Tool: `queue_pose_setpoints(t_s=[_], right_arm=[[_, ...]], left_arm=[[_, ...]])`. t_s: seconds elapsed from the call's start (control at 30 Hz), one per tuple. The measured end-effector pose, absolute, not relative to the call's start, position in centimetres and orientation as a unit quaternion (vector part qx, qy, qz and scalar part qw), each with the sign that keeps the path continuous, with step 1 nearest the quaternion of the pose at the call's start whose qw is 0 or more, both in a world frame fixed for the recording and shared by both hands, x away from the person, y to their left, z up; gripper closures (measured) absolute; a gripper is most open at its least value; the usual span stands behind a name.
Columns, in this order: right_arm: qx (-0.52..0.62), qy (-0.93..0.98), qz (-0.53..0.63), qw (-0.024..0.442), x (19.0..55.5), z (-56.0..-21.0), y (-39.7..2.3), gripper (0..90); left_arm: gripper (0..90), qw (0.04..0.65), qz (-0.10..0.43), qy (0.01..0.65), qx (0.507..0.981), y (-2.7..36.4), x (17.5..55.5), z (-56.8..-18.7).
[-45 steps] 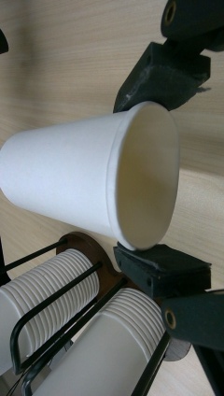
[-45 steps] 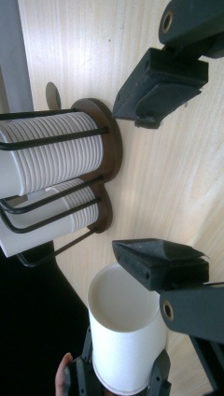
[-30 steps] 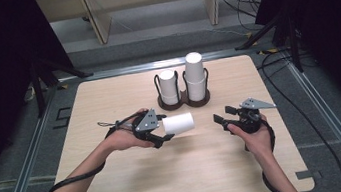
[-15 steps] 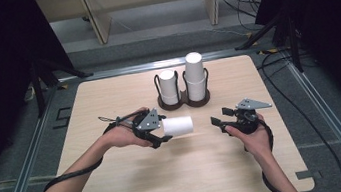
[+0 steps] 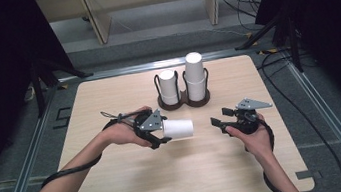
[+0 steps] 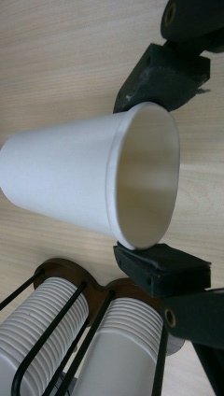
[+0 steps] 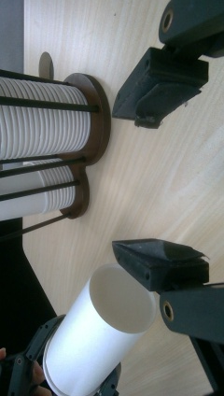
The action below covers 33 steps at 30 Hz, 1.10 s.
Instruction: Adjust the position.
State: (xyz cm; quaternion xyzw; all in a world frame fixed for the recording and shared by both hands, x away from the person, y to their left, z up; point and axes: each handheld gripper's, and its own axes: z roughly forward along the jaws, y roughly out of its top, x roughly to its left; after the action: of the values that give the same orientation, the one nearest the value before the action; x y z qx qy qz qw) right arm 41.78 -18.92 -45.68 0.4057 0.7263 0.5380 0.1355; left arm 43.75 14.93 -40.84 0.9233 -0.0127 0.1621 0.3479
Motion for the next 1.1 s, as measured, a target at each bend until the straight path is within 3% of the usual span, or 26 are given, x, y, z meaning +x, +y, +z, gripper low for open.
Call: queue_pose_setpoints(t_s=[0.7,0.93,1.1], right_arm=[[0.399,0.737,0.531,0.124,41.54,-45.56,-18.4,32.1],[0.342,0.771,0.518,0.143,41.86,-45.57,-18.3,34.1],[0.307,0.79,0.514,0.132,42.12,-45.42,-18.02,33.0]], left_arm=[[29.4,0.316,0.139,-0.042,0.937,14.64,43.65,-40.39],[29.6,0.306,0.133,-0.043,0.942,14.37,43.62,-40.1],[29.6,0.293,0.125,-0.055,0.946,14.16,43.64,-39.94]])
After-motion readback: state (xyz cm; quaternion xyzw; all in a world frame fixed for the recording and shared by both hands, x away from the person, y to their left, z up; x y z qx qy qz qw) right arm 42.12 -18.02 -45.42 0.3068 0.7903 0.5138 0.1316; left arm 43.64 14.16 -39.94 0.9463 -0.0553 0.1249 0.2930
